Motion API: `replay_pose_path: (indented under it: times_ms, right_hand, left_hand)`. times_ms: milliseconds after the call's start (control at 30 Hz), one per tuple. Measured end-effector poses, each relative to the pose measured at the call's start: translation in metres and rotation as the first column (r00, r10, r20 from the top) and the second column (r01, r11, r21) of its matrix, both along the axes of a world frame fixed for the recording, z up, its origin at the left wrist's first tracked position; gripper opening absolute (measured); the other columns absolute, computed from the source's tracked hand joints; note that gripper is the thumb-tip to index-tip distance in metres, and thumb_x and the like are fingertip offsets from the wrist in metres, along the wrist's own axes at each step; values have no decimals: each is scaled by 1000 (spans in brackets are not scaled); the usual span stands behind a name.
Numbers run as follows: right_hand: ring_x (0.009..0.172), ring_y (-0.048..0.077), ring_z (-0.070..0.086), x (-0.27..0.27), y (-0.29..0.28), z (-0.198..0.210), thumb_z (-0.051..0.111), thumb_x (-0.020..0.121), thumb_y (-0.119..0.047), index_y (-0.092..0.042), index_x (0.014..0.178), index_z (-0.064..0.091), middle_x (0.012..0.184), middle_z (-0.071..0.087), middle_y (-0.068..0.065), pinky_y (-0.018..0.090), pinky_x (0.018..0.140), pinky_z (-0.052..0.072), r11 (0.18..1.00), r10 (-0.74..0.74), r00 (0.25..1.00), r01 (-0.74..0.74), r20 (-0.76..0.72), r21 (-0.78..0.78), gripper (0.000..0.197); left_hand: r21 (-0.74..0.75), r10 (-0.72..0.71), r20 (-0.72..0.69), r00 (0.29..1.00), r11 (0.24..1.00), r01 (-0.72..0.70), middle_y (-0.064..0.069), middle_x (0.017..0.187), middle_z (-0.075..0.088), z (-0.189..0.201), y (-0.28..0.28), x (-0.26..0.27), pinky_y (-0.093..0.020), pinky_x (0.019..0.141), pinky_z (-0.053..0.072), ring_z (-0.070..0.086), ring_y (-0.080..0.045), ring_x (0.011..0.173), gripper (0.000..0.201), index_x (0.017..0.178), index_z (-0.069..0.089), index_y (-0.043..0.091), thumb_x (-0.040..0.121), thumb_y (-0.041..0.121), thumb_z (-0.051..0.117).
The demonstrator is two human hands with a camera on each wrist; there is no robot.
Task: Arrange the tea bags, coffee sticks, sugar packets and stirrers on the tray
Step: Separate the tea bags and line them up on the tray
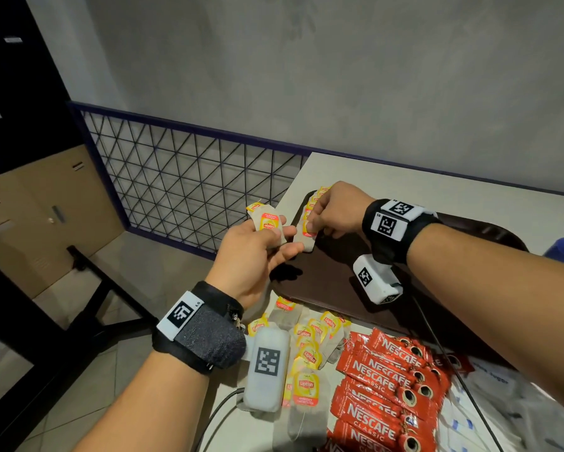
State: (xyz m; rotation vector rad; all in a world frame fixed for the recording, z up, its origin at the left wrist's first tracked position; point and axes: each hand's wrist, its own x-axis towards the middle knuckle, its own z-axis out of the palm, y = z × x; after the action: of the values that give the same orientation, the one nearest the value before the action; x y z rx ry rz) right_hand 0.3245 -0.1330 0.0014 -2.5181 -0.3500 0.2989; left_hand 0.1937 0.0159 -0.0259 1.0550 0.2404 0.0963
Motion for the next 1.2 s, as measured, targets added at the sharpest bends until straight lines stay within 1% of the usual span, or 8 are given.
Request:
replay_pose_path:
  times_ms: [233,433,567,633,733,867,1033,1200]
  right_hand:
    - [86,31,76,6,2,0,87,79,-20,-11,86,80,84,78,12,43,73,66,999,-2,998,5,62,-49,13]
    - [75,25,72,7,6,-2,89,76,-23,-13,87,77,82,75,7,39,68,65,995,-33,996,41,88,-89,19]
    - [80,26,66,6,0,4,74,85,-19,-10,95,78,91,75,9,38,75,59,994,-60,980,75,192,-75,14]
    - [87,26,68,3,-5,11,68,88,-19,-12,93,77,92,75,8,34,78,57,996,-74,968,85,238,-36,13]
    - [86,20,71,-16,-11,23,71,90,-18,-15,90,77,90,76,3,40,85,60,994,-42,976,19,214,110,7]
    - [78,8,69,-59,-17,34,75,92,-17,-21,97,77,90,76,-4,24,67,54,936,49,988,-96,145,338,7]
    - [75,12,73,-93,-33,30,81,88,-19,-20,104,76,93,76,4,16,63,52,906,67,992,-104,103,411,17]
    - [73,18,74,-109,-47,29,80,88,-7,-14,106,75,90,78,10,18,66,57,870,78,996,-90,44,485,21]
  left_hand:
    - [-3,0,-1,1000,1000,0,-19,101,70,1,-1,0,-24,70,62,73,-24,70,22,118,60,-5,103,-6,45]
    - [-10,-26,20,999,1000,26,-24,110,69,1,1,-1,-25,69,62,76,-30,76,25,123,57,-7,102,-10,43]
    - [-14,-35,20,999,999,36,-26,112,69,1,2,-1,-28,73,64,76,-35,83,24,123,56,-7,102,-9,44]
    - [-18,-43,19,999,999,43,-26,110,71,2,1,-1,-28,72,64,76,-36,84,23,122,56,-6,102,-9,46]
    - [-7,-70,19,997,998,70,-23,100,75,2,0,-3,-26,68,63,76,-35,84,20,120,56,-5,101,-8,50]
    - [76,-144,38,989,987,141,-20,101,77,1,-2,-6,-23,73,62,76,-25,84,23,120,61,-7,98,-7,58]
    - [126,-334,65,940,937,325,-14,87,75,1,-9,-14,-26,78,63,76,-26,84,20,113,67,-4,93,-8,62]
    - [155,-417,34,908,900,407,-19,95,74,0,-11,-16,-28,78,63,76,-33,90,27,116,65,-10,89,-8,67]
